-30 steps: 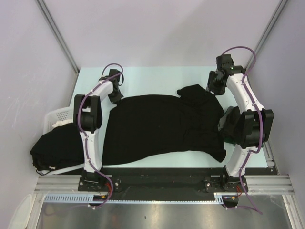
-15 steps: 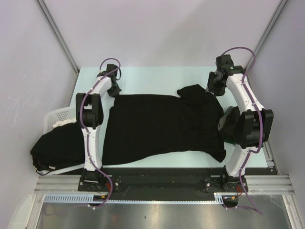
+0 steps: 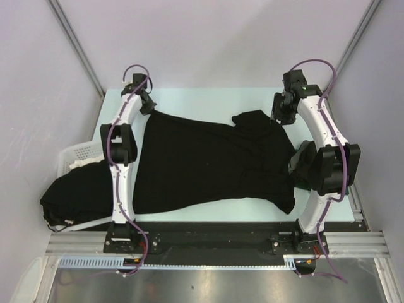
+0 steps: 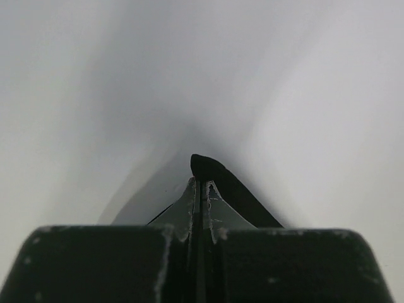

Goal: Fold and stack the t-shirts
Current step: Flatten out the tshirt

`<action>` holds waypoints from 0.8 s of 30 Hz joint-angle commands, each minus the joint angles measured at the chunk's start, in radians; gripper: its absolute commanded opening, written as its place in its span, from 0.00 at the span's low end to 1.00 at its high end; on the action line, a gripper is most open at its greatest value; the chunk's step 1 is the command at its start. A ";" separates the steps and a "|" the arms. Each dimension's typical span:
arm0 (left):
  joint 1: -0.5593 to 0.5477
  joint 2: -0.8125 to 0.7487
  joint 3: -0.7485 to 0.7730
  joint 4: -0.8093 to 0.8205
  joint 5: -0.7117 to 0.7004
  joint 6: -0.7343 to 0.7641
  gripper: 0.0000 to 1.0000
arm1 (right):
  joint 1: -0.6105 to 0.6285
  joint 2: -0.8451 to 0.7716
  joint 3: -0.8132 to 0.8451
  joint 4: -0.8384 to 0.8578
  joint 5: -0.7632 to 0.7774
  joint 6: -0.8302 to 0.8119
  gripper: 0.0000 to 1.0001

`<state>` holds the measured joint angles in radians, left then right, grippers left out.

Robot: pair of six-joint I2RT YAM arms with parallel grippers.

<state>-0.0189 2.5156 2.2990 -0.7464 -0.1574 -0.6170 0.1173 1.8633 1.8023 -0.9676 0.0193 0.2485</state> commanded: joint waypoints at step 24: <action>0.109 -0.035 -0.022 0.134 0.226 -0.069 0.16 | 0.084 0.586 0.586 0.248 0.001 -0.072 0.49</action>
<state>0.0994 2.5622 2.3322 -0.6727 0.0135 -0.7052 0.1955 2.3363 2.2242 -0.7635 0.0380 0.2070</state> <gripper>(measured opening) 0.129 0.483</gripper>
